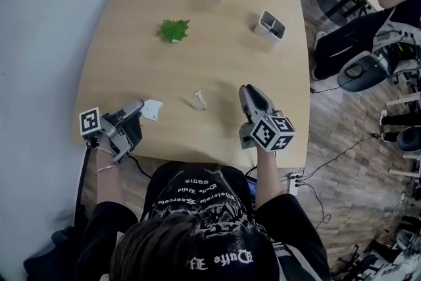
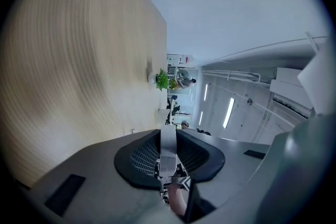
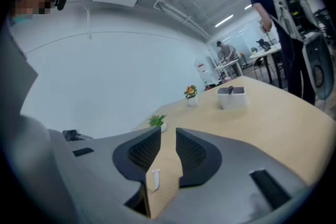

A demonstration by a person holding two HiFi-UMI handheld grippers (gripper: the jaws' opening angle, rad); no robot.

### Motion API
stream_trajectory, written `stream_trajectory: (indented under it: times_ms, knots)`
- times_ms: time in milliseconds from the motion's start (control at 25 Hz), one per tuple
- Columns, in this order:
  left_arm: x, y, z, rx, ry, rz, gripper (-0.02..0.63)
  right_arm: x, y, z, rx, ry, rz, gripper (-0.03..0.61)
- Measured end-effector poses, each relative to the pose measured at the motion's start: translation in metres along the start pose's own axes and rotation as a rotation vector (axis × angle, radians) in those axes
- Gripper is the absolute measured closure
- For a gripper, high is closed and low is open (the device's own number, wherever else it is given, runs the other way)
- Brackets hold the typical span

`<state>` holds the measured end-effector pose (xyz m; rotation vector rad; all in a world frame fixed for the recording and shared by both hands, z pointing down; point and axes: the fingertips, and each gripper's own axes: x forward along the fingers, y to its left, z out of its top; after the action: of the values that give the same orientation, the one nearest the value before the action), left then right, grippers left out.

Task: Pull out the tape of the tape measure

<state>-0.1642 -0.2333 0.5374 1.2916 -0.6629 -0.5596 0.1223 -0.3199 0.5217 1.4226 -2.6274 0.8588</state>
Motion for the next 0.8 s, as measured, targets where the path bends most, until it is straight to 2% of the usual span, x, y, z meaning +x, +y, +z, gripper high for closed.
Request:
stream_trajectory:
  times_ms: [120, 280, 360, 520, 640, 800]
  knots:
    - [-0.008, 0.013, 0.006, -0.010, -0.011, 0.032, 0.525, 0.034, 0.025, -0.040, -0.118, 0.203, 0.121, 0.477]
    - [-0.015, 0.030, 0.017, -0.027, -0.020, 0.062, 0.525, 0.079, 0.045, -0.091, -0.436, 0.483, 0.251, 0.477]
    - [-0.016, 0.037, 0.022, -0.028, -0.018, 0.078, 0.525, 0.098, 0.049, -0.111, -0.578, 0.578, 0.305, 0.477]
    - [-0.019, 0.046, 0.029, -0.028, -0.015, 0.100, 0.525, 0.119, 0.054, -0.142, -0.783, 0.712, 0.391, 0.477]
    - [-0.020, 0.051, 0.030, -0.028, -0.004, 0.114, 0.525, 0.128, 0.051, -0.160, -0.865, 0.790, 0.420, 0.477]
    - [-0.025, 0.048, 0.031, -0.026, -0.007, 0.119, 0.525, 0.129, 0.045, -0.172, -0.844, 0.862, 0.398, 0.487]
